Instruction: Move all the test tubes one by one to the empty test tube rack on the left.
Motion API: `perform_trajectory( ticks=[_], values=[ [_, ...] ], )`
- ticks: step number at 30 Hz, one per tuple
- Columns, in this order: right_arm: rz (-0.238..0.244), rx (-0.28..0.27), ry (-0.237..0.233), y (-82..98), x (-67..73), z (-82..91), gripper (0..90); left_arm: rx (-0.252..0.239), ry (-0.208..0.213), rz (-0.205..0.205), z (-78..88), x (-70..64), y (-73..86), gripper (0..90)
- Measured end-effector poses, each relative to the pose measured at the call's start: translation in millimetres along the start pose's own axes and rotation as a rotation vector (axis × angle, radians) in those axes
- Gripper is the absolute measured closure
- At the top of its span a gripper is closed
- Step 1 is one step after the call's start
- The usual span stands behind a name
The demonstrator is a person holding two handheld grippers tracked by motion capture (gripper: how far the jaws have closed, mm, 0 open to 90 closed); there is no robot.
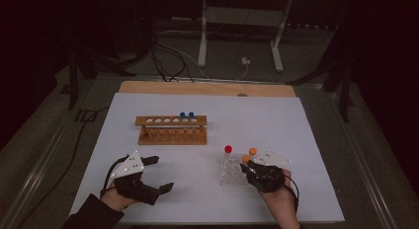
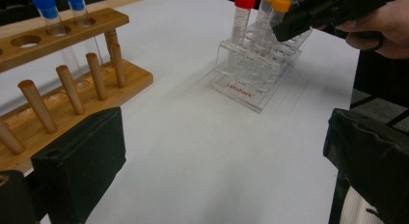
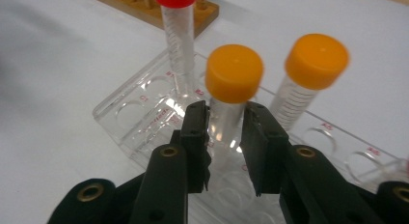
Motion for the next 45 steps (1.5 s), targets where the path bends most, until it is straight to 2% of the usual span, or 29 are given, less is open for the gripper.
perform_trajectory(
  ticks=[7, 13, 18, 26, 34, 36, 40, 45],
  values=[
    [0.016, 0.008, -0.002, -0.9, 1.0, -2.4, 74.5, 0.001, -0.006, 0.002, -0.3, 1.8, 1.1, 2.1],
    [0.011, 0.006, -0.005, -1.1, -0.2, -1.7, 74.8, 0.008, 0.0, -0.003, -0.7, 0.8, 1.4, 2.1],
    [0.006, -0.028, -0.003, -6.4, -1.6, 8.0, 74.9, 0.007, 0.011, 0.006, -0.1, 0.8, 0.9, 2.1],
    [0.015, -0.087, 0.016, -15.8, -0.7, 24.6, 74.9, 0.009, 0.012, -0.003, -0.3, 0.3, 0.1, 2.1],
    [0.04, -0.149, 0.04, -23.9, 4.6, 42.3, 74.9, 0.005, 0.016, 0.001, 1.3, -0.2, -1.4, 2.1],
    [0.035, -0.168, 0.018, -26.2, 7.3, 46.5, 74.9, 0.003, 0.013, -0.001, 1.9, -0.5, -2.0, 2.1],
    [0.063, -0.187, 0.0, -31.2, 17.2, 52.8, 74.9, 0.0, 0.021, 0.001, 3.2, -1.8, -3.5, 2.1],
    [0.076, -0.221, -0.067, -38.5, 32.8, 58.8, 74.9, -0.004, 0.032, -0.005, 5.5, -5.3, -7.4, 2.1]
  ],
)
Point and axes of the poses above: each handheld gripper's, and its own axes: z roughly backward along the jaws, y roughly out of its underside, x roughly to its left, the point moved 3 cm from there along -z, roughly forward along the jaws, and after that the axes turned 9 degrees about z, right-handed, at the moved point
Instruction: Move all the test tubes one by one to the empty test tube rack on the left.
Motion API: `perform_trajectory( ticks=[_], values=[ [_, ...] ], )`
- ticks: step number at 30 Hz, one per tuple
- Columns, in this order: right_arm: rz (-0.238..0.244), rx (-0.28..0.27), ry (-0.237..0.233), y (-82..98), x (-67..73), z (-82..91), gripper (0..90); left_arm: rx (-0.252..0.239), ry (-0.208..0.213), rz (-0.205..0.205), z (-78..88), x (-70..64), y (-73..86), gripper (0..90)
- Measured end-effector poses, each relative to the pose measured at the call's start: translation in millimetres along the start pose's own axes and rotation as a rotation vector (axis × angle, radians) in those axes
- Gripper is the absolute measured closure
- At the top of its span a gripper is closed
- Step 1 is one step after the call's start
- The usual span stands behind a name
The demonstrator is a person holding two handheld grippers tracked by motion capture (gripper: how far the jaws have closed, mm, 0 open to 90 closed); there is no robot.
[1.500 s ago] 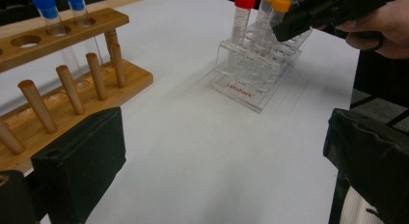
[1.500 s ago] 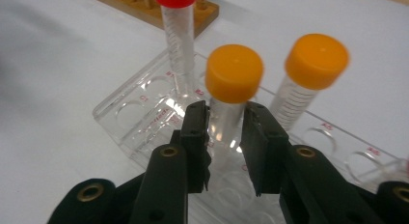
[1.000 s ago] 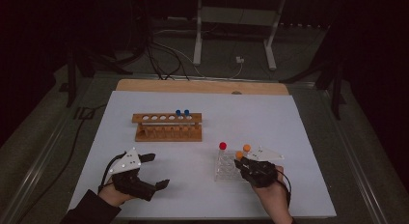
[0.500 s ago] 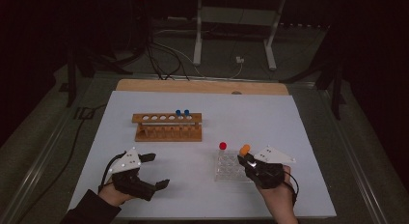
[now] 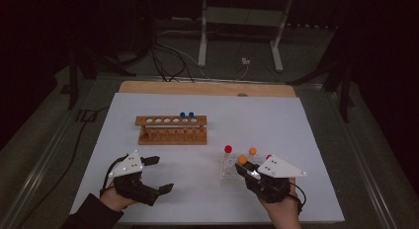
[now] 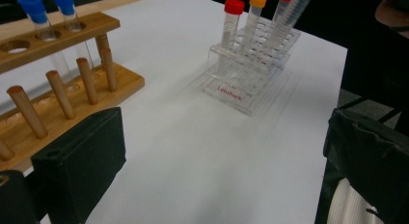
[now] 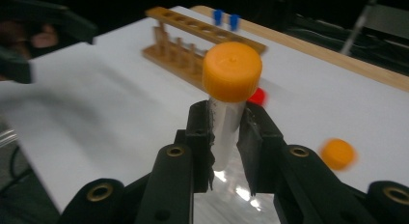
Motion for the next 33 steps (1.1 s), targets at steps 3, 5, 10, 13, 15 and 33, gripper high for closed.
perform_trajectory(
  ticks=[3, 5, 10, 13, 15, 33],
  values=[
    [0.017, -0.009, -0.045, -4.2, 12.0, -1.9, 74.9, -0.004, 0.018, 0.0, 1.5, -3.2, -4.1, 2.1],
    [0.028, -0.008, -0.073, -5.5, 19.7, -5.6, 74.9, -0.013, 0.035, 0.007, 1.9, -6.1, -7.5, 2.6],
    [0.057, 0.023, -0.13, -3.8, 35.8, -20.2, 74.9, -0.02, 0.064, -0.008, 1.2, -16.6, -16.6, 3.9],
    [0.066, 0.039, -0.157, -2.2, 42.1, -29.4, 74.9, -0.017, 0.088, -0.022, -2.3, -24.6, -20.5, 4.2],
    [0.066, 0.05, -0.174, -1.5, 45.8, -34.5, 74.9, -0.011, 0.115, -0.03, -6.6, -28.8, -22.7, 4.7],
    [0.079, 0.105, -0.248, 0.9, 62.9, -57.5, 74.9, -0.021, 0.174, -0.119, -41.9, -51.3, -40.4, 41.2]
  ],
)
Point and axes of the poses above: each handheld gripper's, and its own axes: z roughly backward along the jaws, y roughly out of its underside, x roughly to its left, the point moved 3 cm from there along -z, roughly forward along the jaws, and after that the axes turned 9 degrees about z, right-handed, at the moved point
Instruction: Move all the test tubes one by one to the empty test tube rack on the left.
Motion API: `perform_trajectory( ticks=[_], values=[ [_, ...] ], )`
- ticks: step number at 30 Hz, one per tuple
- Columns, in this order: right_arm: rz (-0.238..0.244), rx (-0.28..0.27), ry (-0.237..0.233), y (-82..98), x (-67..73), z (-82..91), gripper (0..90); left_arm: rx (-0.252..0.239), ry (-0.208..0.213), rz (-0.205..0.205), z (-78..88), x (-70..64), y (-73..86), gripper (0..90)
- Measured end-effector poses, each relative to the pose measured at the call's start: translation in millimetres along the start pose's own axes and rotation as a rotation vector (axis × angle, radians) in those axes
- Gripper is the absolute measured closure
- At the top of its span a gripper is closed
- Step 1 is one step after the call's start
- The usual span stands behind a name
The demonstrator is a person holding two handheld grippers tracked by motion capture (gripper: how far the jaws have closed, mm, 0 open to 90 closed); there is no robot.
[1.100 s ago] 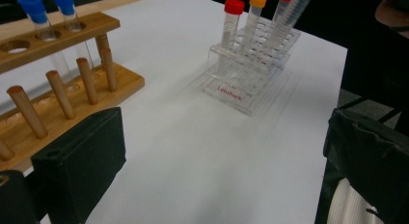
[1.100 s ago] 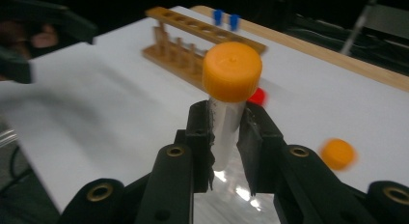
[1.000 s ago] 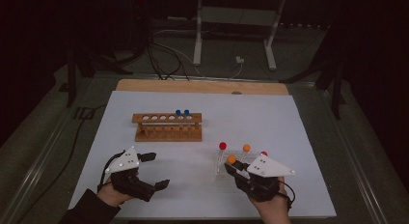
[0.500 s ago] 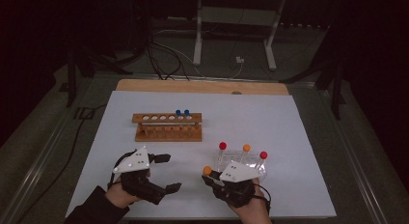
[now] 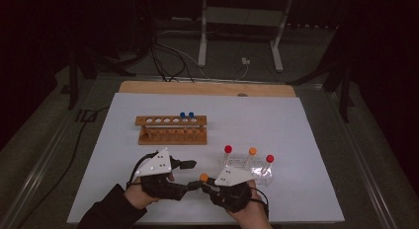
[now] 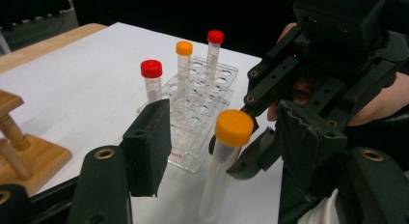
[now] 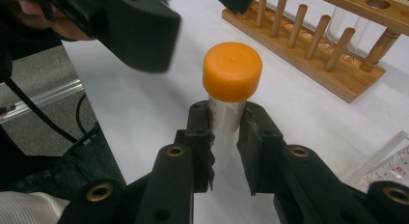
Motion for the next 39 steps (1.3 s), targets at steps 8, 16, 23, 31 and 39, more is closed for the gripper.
perform_trajectory(
  ticks=[8, 16, 23, 31, 39],
  values=[
    [0.001, 0.005, -0.004, -0.1, -0.6, -0.2, 74.9, 0.034, 0.0, -0.026, -13.4, -3.2, -1.9, 58.1],
    [0.001, 0.005, -0.003, 0.1, -1.3, 0.4, 74.9, 0.061, 0.001, -0.04, -17.2, -3.3, 0.2, 70.5],
    [-0.002, -0.003, -0.002, 0.5, -1.4, -0.3, 74.7, 0.057, -0.014, -0.043, -16.0, -3.3, -0.3, 71.9],
    [-0.018, -0.044, 0.019, 0.7, -7.6, 7.1, 66.4, 0.042, -0.079, -0.035, -5.6, 8.6, -2.9, 72.1],
    [-0.054, -0.107, 0.065, 0.1, -14.7, 17.3, 39.0, -0.003, -0.194, -0.002, 15.6, 38.1, -13.5, 72.1]
  ],
)
Point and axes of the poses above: each handheld gripper's, and its own axes: z roughly backward along the jaws, y roughly out of its underside, x roughly to its left, the point moved 3 cm from there along -z, roughly forward along the jaws, and after that the axes turned 9 degrees about z, right-handed, at the moved point
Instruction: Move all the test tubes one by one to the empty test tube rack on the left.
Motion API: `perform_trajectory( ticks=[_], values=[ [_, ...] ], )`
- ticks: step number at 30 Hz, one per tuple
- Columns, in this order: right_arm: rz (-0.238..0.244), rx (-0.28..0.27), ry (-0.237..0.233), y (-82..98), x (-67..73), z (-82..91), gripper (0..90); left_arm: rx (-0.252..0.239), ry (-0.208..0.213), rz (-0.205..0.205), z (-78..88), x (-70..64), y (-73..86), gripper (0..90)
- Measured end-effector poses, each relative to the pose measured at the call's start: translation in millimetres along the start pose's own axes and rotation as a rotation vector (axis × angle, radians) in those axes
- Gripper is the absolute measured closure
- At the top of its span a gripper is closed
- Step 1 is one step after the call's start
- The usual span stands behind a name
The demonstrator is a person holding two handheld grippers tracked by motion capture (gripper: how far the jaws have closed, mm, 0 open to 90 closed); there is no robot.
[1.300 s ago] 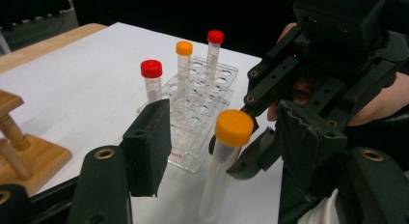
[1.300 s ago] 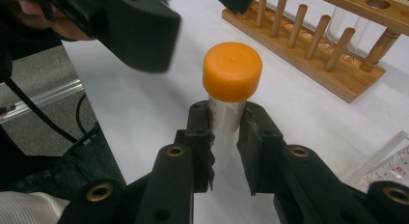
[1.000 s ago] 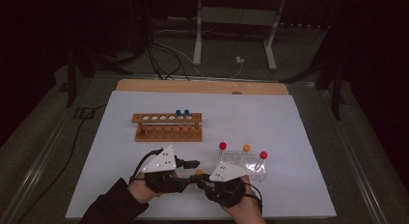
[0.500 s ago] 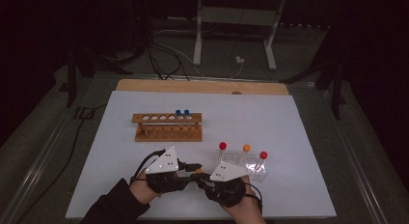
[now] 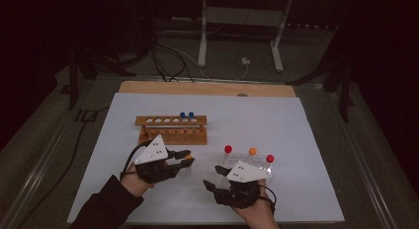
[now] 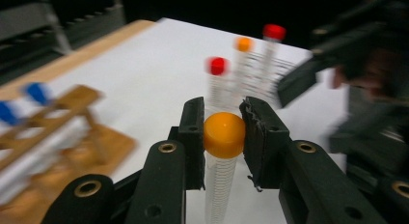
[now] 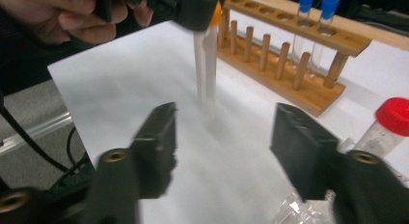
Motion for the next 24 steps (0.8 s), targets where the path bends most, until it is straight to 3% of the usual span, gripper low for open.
perform_trajectory(
  ticks=[9, 16, 21, 24],
  values=[
    [-0.028, -0.025, 0.027, -2.1, -3.0, 2.1, 14.6, -0.053, -0.156, 0.016, 13.1, 42.2, -26.3, 72.1],
    [-0.034, -0.03, 0.041, -2.9, -3.0, 1.9, 3.9, -0.082, -0.213, 0.03, 13.4, 66.3, -43.1, 72.1],
    [-0.024, -0.063, -0.003, -4.3, -0.8, 5.0, 0.0, -0.099, -0.261, 0.014, 12.7, 79.5, -56.0, 72.2],
    [-0.022, -0.058, -0.003, -3.5, -2.2, 4.8, 0.0, -0.12, -0.276, 0.019, 12.0, 87.8, -61.7, 72.1]
  ],
)
Point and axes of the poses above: each handheld gripper's, and its own axes: z roughly backward along the jaws, y roughly out of its underside, x roughly to its left, the point moved 3 cm from there along -z, roughly forward along the jaws, and after that the axes turned 9 degrees about z, right-handed, at the moved point
